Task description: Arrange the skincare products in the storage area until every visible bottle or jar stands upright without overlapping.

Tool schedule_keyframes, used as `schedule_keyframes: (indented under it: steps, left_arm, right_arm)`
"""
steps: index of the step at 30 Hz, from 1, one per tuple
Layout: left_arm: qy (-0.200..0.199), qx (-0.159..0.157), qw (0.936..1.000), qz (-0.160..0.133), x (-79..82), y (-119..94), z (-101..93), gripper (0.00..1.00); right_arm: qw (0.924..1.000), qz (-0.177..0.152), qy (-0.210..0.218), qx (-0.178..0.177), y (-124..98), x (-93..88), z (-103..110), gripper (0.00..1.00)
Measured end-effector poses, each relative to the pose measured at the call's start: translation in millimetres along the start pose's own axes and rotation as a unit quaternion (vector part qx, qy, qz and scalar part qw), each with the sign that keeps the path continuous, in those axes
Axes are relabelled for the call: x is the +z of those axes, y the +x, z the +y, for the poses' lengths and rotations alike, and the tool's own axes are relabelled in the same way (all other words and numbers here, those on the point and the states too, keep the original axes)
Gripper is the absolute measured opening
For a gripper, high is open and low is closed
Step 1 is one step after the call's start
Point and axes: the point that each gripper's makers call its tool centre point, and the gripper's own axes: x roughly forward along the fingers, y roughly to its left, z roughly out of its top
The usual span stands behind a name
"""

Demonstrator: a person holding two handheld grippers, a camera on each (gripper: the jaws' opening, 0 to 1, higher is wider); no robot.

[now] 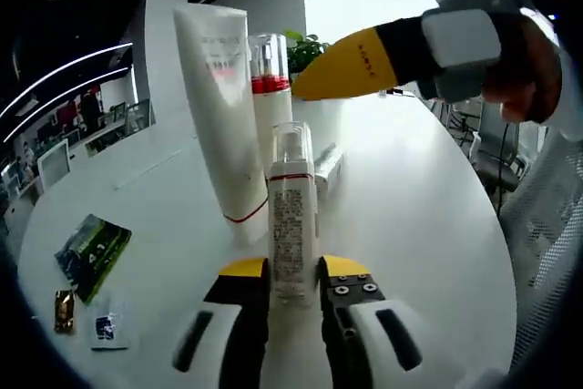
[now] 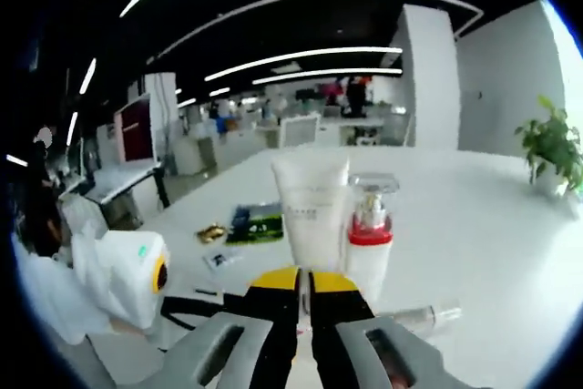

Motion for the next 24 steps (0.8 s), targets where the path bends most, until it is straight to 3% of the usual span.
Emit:
schedule_keyframes:
  steps: [2,5,8,12,13,16,18,21,22,23,24]
  left_arm:
    - [0.003,0.001,1.0,-0.003,-0.1,0,-1.5,0.18]
    - [0.003,-0.003,1.0,-0.004,-0.2,0,-3.4,0.18]
    - [0.006,-0.006,1.0,-0.005,-0.3,0,-4.7,0.18]
    - [0.005,-0.005,0.9999,-0.008,-0.5,1,-5.4,0.18]
    - [0.004,-0.006,0.9999,-0.009,-0.4,1,-5.6,0.17]
    - [0.003,-0.009,0.9999,-0.011,-0.5,2,-7.2,0.17]
    - [0.004,-0.012,0.9998,-0.013,-0.7,2,-8.8,0.17]
    - [0.006,-0.015,0.9998,-0.013,-1.3,2,-11.1,0.17]
    - [0.006,-0.015,0.9998,-0.013,-1.5,2,-11.2,0.17]
    - [0.005,-0.017,0.9998,-0.013,-1.8,2,-11.7,0.17]
    - [0.003,-0.017,0.9998,-0.013,-1.9,2,-11.8,0.17]
  right_arm:
    - [0.9989,0.01,0.045,-0.01,0,-7.3,-12,0.06]
    - [0.9912,0.02,0.129,-0.017,0,-21.4,-25,0.13]
    - [0.9843,0.027,0.173,-0.021,0,-33.2,-29,0.14]
    - [0.9629,0.043,0.266,-0.004,5,-56.5,-26,0.28]
    - [0.9519,0.039,0.304,0.003,9,-60.0,-24,0.31]
    - [0.9339,0.031,0.355,0.025,13,-63.3,-19,0.35]
    - [0.9352,0.032,0.352,0.028,19,-65.6,-21,0.35]
    - [0.936,0.046,0.349,0.009,28,-78.4,-29,0.21]
    - [0.9214,0.06,0.384,0.008,27,-87.1,-28,0.19]
    - [0.9143,0.05,0.402,0.008,28,-87.9,-29,0.18]
    - [0.8979,0.041,0.438,0.017,29,-86.3,-29,0.18]
